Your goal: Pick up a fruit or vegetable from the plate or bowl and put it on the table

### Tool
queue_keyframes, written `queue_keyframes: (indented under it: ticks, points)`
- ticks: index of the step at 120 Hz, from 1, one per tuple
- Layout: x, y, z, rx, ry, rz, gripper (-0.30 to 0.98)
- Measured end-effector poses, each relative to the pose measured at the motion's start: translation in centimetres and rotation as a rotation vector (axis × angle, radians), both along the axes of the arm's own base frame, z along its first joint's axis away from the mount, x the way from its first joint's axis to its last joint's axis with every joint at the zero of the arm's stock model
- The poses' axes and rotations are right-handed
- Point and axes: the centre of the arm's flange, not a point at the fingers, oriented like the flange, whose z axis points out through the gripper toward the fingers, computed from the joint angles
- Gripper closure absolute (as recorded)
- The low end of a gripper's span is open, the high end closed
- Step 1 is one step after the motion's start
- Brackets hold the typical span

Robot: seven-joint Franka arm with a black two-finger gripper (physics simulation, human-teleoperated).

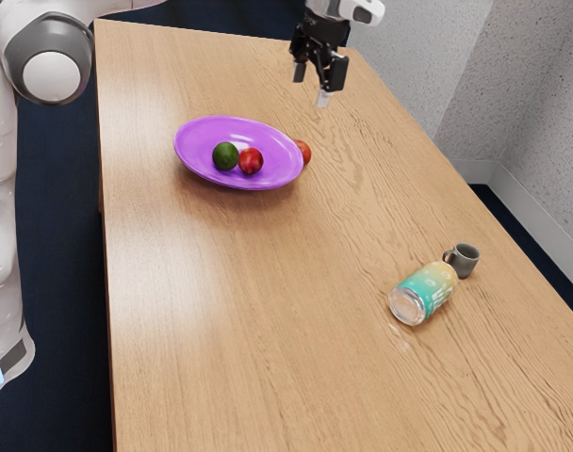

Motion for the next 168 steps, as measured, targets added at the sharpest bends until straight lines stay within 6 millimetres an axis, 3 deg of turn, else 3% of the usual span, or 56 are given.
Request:
queue_keyframes:
  ticks: [20, 33, 44, 56, 63, 82, 90, 102, 110, 123, 132, 140, 155, 168]
  points:
    - [0.0, -0.1, 0.3, 0.001, -0.012, 0.001, 0.00]
    - [-3.7, -0.5, 7.4, 0.022, -0.151, -0.005, 0.00]
    - [-4.6, -0.3, 8.9, 0.026, -0.178, -0.004, 0.00]
    - [-3.3, 0.7, 7.1, 0.032, -0.138, 0.016, 0.00]
    - [-2.9, 2.4, 6.3, 0.036, -0.121, 0.047, 0.00]
    - [-5.4, 13.0, 5.1, 0.048, -0.100, 0.254, 0.00]
    - [-6.2, 15.3, 4.8, 0.051, -0.097, 0.298, 0.00]
    - [-5.3, 14.2, 4.5, 0.051, -0.096, 0.272, 0.00]
    - [-4.4, 12.6, 2.6, 0.036, -0.074, 0.231, 0.00]
    - [-6.7, 9.6, -0.8, -0.011, -0.047, 0.148, 0.00]
    - [-10.0, 10.5, -3.3, -0.017, -0.044, 0.135, 0.00]
    - [-11.5, 10.5, -5.7, -0.008, -0.034, 0.101, 0.00]
    - [-12.3, 10.9, -8.4, 0.016, -0.038, 0.032, 0.00]
    - [-12.5, 11.8, -9.0, 0.042, -0.044, -0.015, 0.00]
